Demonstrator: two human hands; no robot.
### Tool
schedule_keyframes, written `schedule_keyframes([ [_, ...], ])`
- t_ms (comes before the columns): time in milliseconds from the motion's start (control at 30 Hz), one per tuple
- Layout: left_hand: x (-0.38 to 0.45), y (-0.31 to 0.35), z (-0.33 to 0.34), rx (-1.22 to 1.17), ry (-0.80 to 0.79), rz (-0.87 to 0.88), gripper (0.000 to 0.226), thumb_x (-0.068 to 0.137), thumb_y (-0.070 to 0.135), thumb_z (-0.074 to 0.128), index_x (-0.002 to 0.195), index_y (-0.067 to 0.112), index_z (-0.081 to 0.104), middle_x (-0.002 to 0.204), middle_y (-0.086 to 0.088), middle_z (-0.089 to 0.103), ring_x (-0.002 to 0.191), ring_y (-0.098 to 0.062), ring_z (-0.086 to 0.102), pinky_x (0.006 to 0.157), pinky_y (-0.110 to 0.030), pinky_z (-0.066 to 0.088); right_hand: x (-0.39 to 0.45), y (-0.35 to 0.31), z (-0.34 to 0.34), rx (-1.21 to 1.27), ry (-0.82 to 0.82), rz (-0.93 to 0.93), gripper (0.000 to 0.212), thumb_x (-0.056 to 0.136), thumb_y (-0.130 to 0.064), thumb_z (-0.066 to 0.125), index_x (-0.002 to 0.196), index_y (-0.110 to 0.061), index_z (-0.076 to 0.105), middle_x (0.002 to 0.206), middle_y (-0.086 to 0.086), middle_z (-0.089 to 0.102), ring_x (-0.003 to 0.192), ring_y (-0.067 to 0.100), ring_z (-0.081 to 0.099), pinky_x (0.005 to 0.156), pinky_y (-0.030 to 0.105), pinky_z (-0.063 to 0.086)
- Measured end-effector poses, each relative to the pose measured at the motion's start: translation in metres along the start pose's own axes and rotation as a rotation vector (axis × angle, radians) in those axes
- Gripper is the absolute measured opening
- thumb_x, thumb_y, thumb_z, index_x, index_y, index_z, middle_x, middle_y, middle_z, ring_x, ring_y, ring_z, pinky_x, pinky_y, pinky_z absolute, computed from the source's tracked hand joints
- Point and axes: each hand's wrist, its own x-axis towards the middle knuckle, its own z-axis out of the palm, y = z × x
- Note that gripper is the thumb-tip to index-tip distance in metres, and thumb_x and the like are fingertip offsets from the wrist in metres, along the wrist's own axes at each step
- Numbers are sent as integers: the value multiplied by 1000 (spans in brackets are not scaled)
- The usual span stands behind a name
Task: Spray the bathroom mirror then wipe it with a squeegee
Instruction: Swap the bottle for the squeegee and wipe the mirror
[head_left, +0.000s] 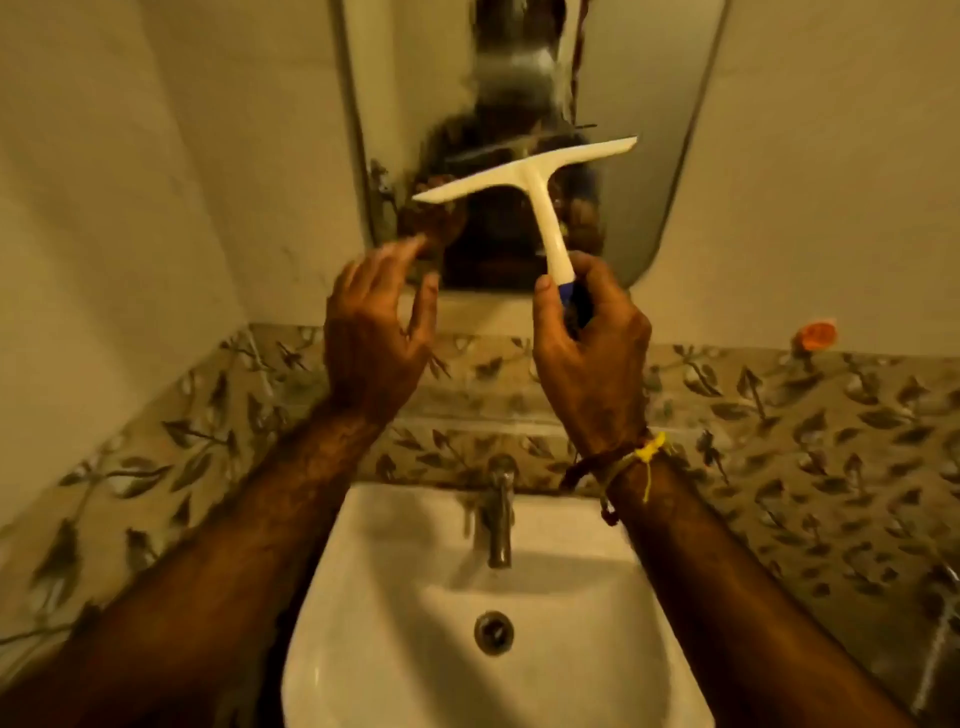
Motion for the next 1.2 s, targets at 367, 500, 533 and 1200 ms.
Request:
schedule_keyframes([
  [367,219,-62,14,141,6,83,59,101,38,44,152,10,38,160,-12,35,148,-26,32,119,-43,32,172,-73,72,9,-50,-272,28,95,-17,58,120,-5,61,109,7,66,96,7,61,81,14,54],
  [500,267,-90,33,12,64,124,66,101,42,48,156,11,28,162,-12,30,151,-24,27,120,-46,30,215,-78,83,-62,-25,-389,31,99,-21,51,129,-12,53,107,4,64,94,12,63,81,31,58],
  [533,270,-95,41,-39,50,114,71,101,45,49,158,12,23,164,-9,25,152,-22,23,121,-46,27,221,-76,84,-94,-5,-414,34,99,-23,49,133,-15,50,105,3,63,91,12,63,78,32,57],
  [1200,267,-126,89,49,225,204,101,87,59,56,159,6,8,167,-13,15,155,-28,15,124,-52,18,234,-50,142,-451,135,-513,58,99,-20,53,152,-22,28,84,13,60,56,18,52,50,34,56],
])
